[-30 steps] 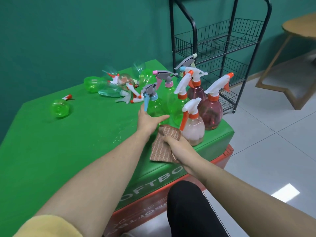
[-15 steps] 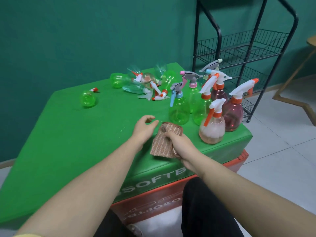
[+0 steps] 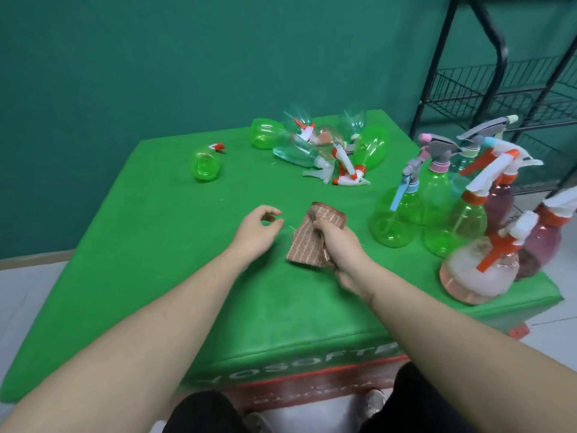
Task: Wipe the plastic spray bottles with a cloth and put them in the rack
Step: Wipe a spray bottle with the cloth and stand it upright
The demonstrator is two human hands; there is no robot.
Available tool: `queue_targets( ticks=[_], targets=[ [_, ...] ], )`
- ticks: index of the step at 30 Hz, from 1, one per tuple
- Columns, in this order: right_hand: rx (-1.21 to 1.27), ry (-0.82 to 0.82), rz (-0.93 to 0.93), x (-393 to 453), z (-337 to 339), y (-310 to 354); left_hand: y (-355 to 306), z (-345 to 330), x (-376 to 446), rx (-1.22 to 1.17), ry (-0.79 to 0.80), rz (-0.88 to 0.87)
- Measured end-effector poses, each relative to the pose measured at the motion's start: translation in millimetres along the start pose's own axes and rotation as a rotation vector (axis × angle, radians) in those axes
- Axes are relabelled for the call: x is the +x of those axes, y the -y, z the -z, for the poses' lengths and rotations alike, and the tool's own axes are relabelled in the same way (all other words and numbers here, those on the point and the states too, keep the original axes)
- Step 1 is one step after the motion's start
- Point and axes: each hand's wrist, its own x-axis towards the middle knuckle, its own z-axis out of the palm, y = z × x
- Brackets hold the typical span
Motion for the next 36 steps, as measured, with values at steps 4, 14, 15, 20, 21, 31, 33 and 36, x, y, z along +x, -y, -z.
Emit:
queue_targets(
  ticks=[4, 14, 15, 20, 21, 31, 33, 36],
  targets=[
    [0.009, -0.051, -0.017, 39.8, 0.2, 7.2, -8.9, -1.2, 43.4, 0.12, 0.069, -0.091],
    [0.024, -0.108, -0.027, 101.7, 5.6, 10.2, -84.6, -51.2, 152.7, 0.441, 0.192, -0.511],
    [0.024, -0.11, -0.023, 105.7, 5.7, 8.7, -90.3, -57.4, 161.3, 0.541, 0.198, -0.585],
    [0.052, -0.113, 0.014, 115.5, 10.0, 5.1, -108.1, -86.3, 190.5, 1.069, 0.221, -0.917],
    [0.059, -0.118, 0.018, 117.0, 11.9, 4.8, -109.8, -89.9, 193.4, 1.12, 0.224, -0.919],
    [0.128, -0.122, -0.01, 104.0, 18.1, 8.4, -77.0, -58.4, 184.9, 1.191, 0.194, -0.898],
    [0.145, -0.127, -0.013, 95.9, 18.3, 9.5, -69.4, -48.9, 176.0, 1.181, 0.182, -0.925],
    [0.147, -0.118, -0.018, 83.7, 17.4, 8.8, -57.0, -33.7, 157.8, 1.202, 0.204, -0.935]
  ],
)
